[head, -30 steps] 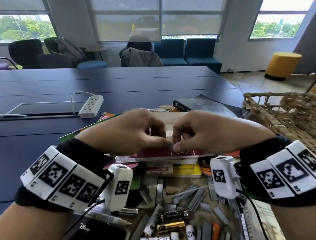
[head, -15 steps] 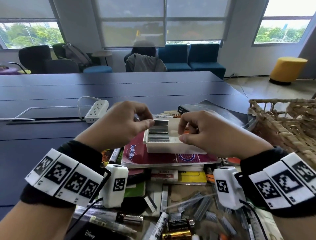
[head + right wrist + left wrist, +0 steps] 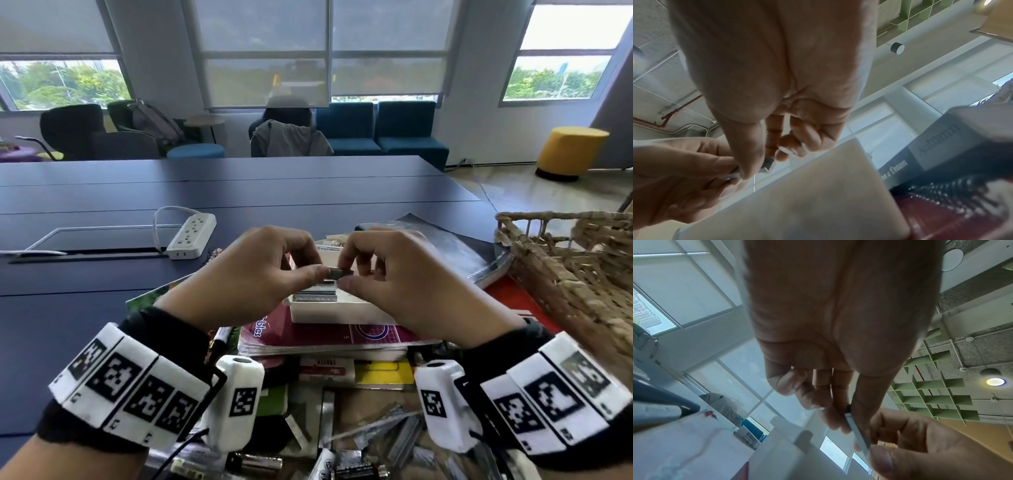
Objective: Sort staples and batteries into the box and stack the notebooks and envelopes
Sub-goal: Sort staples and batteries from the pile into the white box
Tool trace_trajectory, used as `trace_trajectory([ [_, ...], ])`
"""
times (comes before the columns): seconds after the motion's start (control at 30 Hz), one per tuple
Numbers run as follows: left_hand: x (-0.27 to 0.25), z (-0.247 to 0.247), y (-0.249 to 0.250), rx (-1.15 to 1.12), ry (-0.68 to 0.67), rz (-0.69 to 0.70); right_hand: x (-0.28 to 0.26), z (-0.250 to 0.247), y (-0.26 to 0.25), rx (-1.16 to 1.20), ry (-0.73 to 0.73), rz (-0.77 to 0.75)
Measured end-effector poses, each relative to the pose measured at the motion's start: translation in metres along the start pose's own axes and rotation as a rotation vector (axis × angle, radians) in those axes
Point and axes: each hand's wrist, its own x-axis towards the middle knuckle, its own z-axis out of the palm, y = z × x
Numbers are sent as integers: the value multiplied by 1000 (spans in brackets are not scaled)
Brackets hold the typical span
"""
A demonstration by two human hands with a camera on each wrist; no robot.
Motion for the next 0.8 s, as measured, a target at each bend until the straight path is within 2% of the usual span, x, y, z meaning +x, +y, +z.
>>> trace_trajectory([
  [0.43, 0, 0, 2, -196, 130, 23, 1, -6, -2, 391, 32, 68],
  [0.67, 1, 0, 3, -287, 115, 23, 1, -9, 0, 431, 59, 119],
  [0.8, 1, -1, 0, -362, 122, -2, 1, -12, 2, 380, 79, 134],
])
